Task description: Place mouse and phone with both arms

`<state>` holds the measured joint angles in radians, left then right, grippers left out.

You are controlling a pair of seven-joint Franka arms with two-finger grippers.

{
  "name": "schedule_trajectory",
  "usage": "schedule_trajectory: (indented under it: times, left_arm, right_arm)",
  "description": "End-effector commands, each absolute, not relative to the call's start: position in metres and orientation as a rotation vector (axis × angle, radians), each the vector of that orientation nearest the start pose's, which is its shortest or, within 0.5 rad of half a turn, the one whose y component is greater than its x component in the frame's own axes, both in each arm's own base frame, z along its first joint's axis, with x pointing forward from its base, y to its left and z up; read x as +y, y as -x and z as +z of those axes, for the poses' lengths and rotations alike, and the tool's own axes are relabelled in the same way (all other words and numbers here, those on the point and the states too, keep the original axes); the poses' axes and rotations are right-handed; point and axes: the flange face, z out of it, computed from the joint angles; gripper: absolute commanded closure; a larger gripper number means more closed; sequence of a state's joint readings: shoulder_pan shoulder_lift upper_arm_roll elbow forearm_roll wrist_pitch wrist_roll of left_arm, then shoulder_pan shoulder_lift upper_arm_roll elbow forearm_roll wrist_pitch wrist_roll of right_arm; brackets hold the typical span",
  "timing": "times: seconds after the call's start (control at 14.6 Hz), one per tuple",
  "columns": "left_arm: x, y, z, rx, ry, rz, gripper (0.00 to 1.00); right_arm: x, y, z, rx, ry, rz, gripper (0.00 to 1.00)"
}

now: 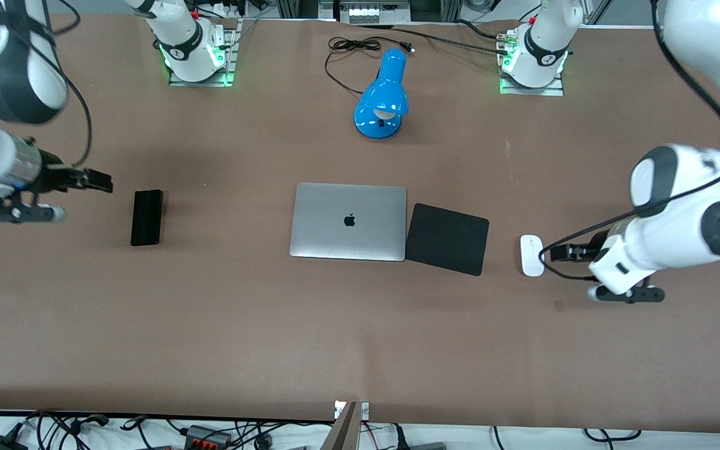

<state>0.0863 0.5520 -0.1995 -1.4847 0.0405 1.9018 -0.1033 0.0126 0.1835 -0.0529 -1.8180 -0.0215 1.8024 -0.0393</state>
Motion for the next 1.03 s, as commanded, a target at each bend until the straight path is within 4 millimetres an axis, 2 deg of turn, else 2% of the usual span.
schedule_trajectory:
  times: [0.0,0.14,0.34,0.48,0.62,0.96]
  left_arm:
    - [-0.06,-0.679,0.3,0.075,3.172,0.192,0.0]
    - [-0.063,-0.667,0.272,0.114,3.147,0.181,0.0]
    - [-0.071,-0.647,0.234,0.153,3.144,0.169,0.0]
    - [-0.073,-0.646,0.227,0.208,3.107,0.175,0.0]
    - [-0.076,-0.644,0.218,0.224,3.098,0.192,0.0]
    - [-0.082,-0.64,0.197,0.239,3.098,0.237,0.0]
  right_arm:
    - [-0.026,-0.593,0.38,-0.016,3.161,0.343,0.0]
    - [-0.033,-0.598,0.343,-0.005,3.162,0.356,0.0]
    - [-0.037,-0.586,0.29,-0.024,3.171,0.329,0.0]
    - [-0.038,-0.575,0.263,-0.037,3.175,0.283,0.0]
    - [-0.044,-0.565,0.246,-0.078,3.168,0.298,0.0]
    - [-0.062,-0.559,0.2,-0.187,3.137,0.372,0.0]
